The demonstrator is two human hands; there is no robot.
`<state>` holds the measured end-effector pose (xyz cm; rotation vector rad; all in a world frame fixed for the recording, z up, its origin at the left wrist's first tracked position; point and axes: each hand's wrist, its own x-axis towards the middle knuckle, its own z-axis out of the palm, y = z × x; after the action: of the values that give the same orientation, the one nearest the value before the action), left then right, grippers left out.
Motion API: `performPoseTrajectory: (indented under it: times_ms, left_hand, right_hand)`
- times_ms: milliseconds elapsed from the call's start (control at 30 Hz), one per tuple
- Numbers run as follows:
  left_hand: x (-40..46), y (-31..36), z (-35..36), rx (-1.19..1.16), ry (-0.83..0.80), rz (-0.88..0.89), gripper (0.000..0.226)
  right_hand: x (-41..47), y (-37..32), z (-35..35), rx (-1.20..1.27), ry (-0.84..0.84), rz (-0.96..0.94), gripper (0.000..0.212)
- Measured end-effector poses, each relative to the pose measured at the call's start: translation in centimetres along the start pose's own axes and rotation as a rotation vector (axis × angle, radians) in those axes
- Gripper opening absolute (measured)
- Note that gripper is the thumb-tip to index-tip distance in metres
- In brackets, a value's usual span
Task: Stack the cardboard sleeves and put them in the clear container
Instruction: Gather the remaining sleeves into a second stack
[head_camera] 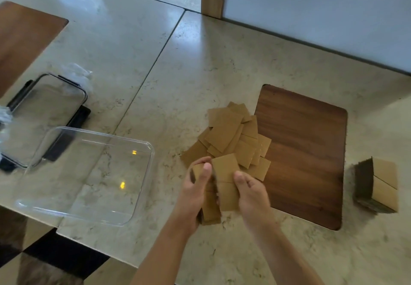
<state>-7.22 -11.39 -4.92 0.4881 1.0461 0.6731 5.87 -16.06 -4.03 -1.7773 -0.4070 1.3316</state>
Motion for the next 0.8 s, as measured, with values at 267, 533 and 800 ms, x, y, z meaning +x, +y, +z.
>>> performPoseTrajectory:
  times_ms: [267,533,800]
  left_hand:
    - [0.5,-1.3,-2.0,-0.248,0.087,0.066,0.074]
    - [0.7,0.1,-2.9,-0.199,0.164,0.043,0.046]
    - [1.4,0.5,0.1,0.026,0.017,-0.016,0.051]
  right_hand:
    - [1.0,1.1,-0.7,-0.794,0.258,-0.403,0.039]
    - [1.5,1.0,-2.5,-0.821,0.087,-0.136,0.021]
    - [0.4,-1.2,-0.2,-0.107,-0.087,-0.026,0.032]
